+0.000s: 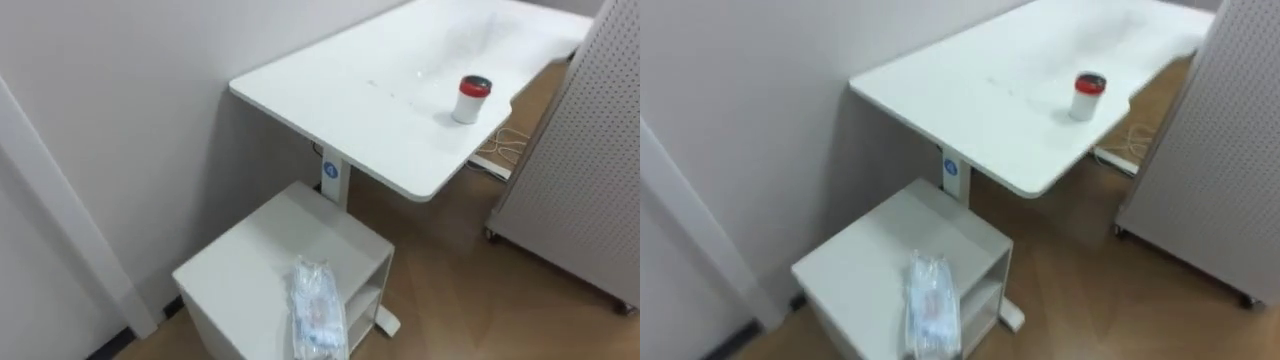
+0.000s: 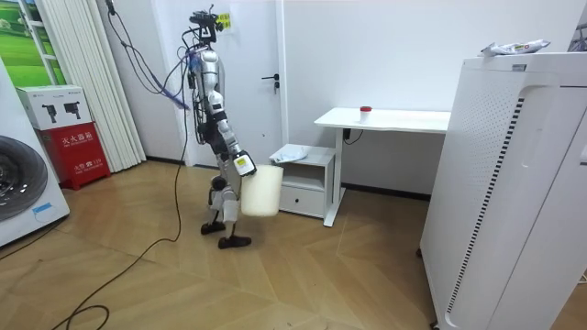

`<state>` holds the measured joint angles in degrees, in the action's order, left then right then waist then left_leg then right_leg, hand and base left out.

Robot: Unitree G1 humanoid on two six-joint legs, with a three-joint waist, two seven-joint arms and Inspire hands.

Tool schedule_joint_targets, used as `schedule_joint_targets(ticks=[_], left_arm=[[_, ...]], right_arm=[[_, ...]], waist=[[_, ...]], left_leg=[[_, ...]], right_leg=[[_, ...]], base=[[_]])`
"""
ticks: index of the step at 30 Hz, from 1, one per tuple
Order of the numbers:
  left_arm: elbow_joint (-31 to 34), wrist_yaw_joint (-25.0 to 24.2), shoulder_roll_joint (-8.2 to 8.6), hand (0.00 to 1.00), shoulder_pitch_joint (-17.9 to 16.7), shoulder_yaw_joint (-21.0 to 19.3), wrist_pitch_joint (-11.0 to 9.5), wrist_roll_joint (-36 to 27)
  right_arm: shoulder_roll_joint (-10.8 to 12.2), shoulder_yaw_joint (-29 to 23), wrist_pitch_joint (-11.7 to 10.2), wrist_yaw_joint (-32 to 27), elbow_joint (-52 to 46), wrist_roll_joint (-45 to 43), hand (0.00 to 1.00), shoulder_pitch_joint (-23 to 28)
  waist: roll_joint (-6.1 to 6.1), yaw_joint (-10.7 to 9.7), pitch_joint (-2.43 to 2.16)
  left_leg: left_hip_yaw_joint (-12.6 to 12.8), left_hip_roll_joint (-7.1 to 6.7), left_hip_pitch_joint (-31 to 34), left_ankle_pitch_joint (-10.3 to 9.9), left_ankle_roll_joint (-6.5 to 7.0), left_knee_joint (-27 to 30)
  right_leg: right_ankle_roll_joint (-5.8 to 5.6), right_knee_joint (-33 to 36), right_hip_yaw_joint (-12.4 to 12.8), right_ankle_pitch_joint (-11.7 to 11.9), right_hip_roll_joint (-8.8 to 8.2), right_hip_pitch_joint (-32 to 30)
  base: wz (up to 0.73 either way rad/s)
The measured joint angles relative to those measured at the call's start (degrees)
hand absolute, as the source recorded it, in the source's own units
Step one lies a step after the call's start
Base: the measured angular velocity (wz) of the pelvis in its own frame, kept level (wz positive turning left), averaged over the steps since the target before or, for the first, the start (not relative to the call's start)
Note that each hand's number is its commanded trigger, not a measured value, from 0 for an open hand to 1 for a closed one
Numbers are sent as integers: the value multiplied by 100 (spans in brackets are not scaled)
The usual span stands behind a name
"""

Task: Pick garbage

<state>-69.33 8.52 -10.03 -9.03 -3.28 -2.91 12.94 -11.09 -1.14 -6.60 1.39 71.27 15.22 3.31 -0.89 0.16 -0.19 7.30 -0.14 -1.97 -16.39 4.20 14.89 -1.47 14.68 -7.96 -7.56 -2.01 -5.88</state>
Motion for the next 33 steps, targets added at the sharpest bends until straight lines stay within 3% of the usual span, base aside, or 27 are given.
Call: schedule_joint_targets(ticks=[2, 3, 5, 6, 7, 8, 9, 10, 11, 12, 15, 16, 18, 21, 24, 28, 33], left_arm=[[42, 26, -6, 0, 122, -43, -34, 8], [73, 104, -6, 0, 195, -49, -144, 11], [89, 235, -6, 0, 386, -44, -308, 5], [98, 325, -5, 0, 520, -1, -364, 5], [88, 424, 17, 0, 710, 51, -430, 8], [83, 477, 43, 0, 860, 101, -480, 14], [107, 537, 137, 0, 1161, 173, -636, 21], [341, 612, 187, 0, 1464, 246, -766, 110], [422, 662, 190, 0, 1533, 243, -848, 177], [462, 818, 212, 0, 1660, 249, -931, 299], [518, 1244, 227, 0, 1907, 411, -1005, 459], [521, 1373, 231, 0, 2035, 422, -1084, 456], [518, 1544, 230, 0, 2255, 413, -1170, 447], [518, 1902, 158, 0, 2633, 409, -1291, 331], [534, 2181, 17, 0, 2960, 410, -1442, 303], [548, 2512, -140, 0, 3236, 438, -1567, 282], [547, 2765, -184, 0, 3481, 814, -1771, 228]], right_arm=[[28, 57, -55, -13, 5, -10, 100, -12], [38, 135, -90, -44, 8, -19, 100, -53], [34, 278, -114, -87, -1, -19, 100, -139], [36, 396, -132, -121, 5, -20, 100, -261], [43, 485, -147, -158, 19, -28, 100, -386], [55, 488, -173, -188, 51, -32, 100, -424], [33, 395, -275, -234, 237, -82, 100, -481], [52, 141, -281, -309, 316, -167, 100, -609], [84, 104, -256, -345, 393, -215, 100, -709], [131, 124, -262, -379, 468, -230, 100, -876], [156, 470, -262, -370, 466, -351, 100, -1117], [163, 569, -261, -351, 466, -418, 100, -1147], [162, 665, -249, -316, 471, -327, 100, -1207], [131, 784, -236, -294, 433, -135, 100, -1346], [104, 937, -374, -259, 398, 7, 100, -1429], [107, 1114, -457, -247, 276, 91, 100, -1442], [120, 1278, -467, -253, 151, 326, 100, -1471]], waist=[[55, -46, 34], [99, -68, 63], [108, -89, 66], [150, -150, 48], [191, -195, 112], [225, -205, 172], [186, -221, 171], [39, -178, 177], [90, -65, 179], [125, 40, 178], [51, 72, 218], [2, 4, 253], [-29, -60, 297], [-72, -217, 316], [-76, -317, 334], [-79, -523, 355], [-50, -650, 393]], left_leg=[[48, 9, 85, 2, -3, 128], [91, 16, 178, 2, -3, 265], [157, 20, 276, 1, -4, 297], [191, 8, 475, -8, -19, 512], [301, 16, 1013, 0, -136, 1407], [350, 39, 1395, -78, -253, 1850], [142, 118, 2051, -122, -342, 1597], [178, 386, 2628, 373, 62, 1463], [391, 370, 2708, 375, 68, 1534], [690, 371, 2740, 378, 140, 1485], [827, 339, 2741, 374, 211, 1453], [822, 339, 2739, 359, 226, 1421], [835, 331, 2773, 356, 173, 1423], [879, 408, 3042, 387, 115, 1614], [883, 472, 3315, 408, 79, 1786], [766, 479, 3486, 442, 55, 1870], [767, 485, 3621, 471, 66, 1865]], right_leg=[[1, 0, 26, 0, -42, -6], [0, 2, 70, 0, -51, -25], [2, 26, 79, 1, -19, -130], [8, 32, 90, 6, -90, -215], [4, 23, 369, 16, -210, -265], [-35, 9, 652, 11, -275, -289], [-96, 71, 837, 19, -300, -477], [-328, 453, 869, -181, -287, -894], [-386, 661, 896, -311, -337, -1080], [-403, 835, 707, -350, -416, -1285], [-377, 908, 540, -330, -464, -1418], [-390, 958, 525, -327, -460, -1451], [-380, 1145, 469, -329, -487, -1620], [-303, 1472, 482, -352, -460, -2010], [-220, 1726, 484, -432, -441, -2379], [-201, 1824, 469, -391, -396, -2578], [-178, 1845, 469, -393, -388, -2732]], base=[[6], [11], [5], [24], [39], [75], [81], [58], [0], [-41], [-36], [-19], [-12], [-17], [-21], [-14], [0]])
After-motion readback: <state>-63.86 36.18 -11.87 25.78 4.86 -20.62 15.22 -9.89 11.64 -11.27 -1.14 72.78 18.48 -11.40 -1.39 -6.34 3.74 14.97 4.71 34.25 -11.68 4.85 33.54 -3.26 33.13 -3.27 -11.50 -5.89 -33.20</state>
